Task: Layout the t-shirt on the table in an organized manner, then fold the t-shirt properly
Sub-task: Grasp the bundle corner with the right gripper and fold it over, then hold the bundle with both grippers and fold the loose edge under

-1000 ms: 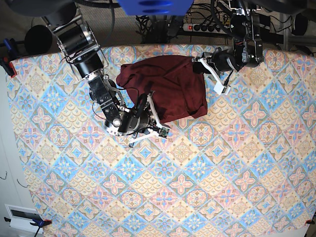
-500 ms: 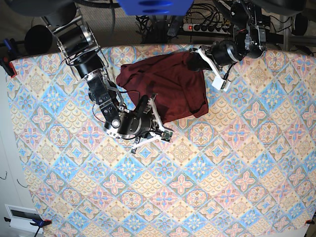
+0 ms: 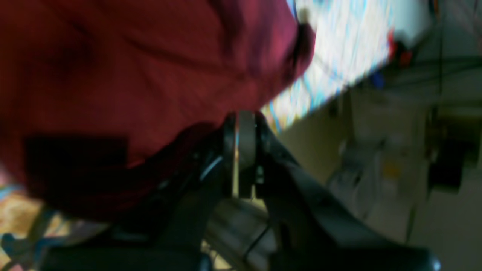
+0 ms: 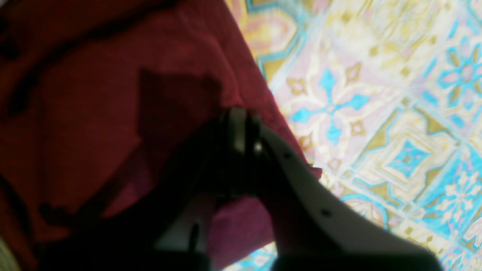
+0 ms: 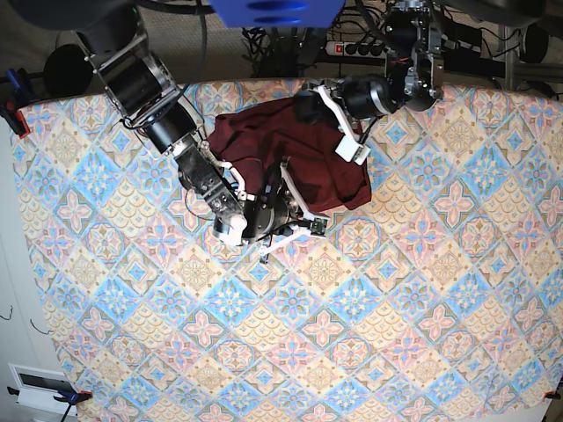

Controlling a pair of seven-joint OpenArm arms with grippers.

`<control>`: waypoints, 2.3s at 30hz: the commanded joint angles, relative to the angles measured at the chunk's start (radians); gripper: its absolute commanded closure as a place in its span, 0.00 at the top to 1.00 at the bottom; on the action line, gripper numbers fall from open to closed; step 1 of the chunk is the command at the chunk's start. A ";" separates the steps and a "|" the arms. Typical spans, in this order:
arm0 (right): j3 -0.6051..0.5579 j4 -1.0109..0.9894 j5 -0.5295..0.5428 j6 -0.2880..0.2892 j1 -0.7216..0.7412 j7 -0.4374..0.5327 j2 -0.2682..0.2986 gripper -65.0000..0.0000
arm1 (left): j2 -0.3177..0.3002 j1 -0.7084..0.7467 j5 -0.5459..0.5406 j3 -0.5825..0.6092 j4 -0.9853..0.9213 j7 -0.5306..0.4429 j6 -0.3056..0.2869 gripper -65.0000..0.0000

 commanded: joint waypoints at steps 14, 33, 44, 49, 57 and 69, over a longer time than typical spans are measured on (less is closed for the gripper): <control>-0.028 -0.131 0.002 -0.002 0.077 0.001 0.068 0.01 | -0.097 -0.130 0.218 0.081 -0.211 -0.237 0.004 0.00; 0.122 0.346 0.005 -0.002 -0.135 -0.157 0.242 0.01 | -0.057 -0.496 0.218 0.087 -0.459 -0.272 0.005 0.00; 0.346 0.302 0.005 -0.002 -0.137 -0.146 0.243 0.01 | -0.043 -0.394 0.209 0.018 -0.217 -0.261 0.005 0.00; 0.351 0.274 0.005 -0.002 -0.118 -0.145 0.197 0.01 | -0.006 -0.344 0.189 0.015 -0.151 -0.261 0.002 0.00; 0.274 0.264 0.006 -0.002 -0.118 -0.145 0.162 0.01 | 0.087 -0.428 0.180 0.017 -0.220 -0.261 0.001 0.00; 0.205 0.260 0.005 -0.002 -0.186 -0.145 0.163 0.01 | 0.090 -0.594 0.244 0.015 -0.487 -0.327 0.005 0.00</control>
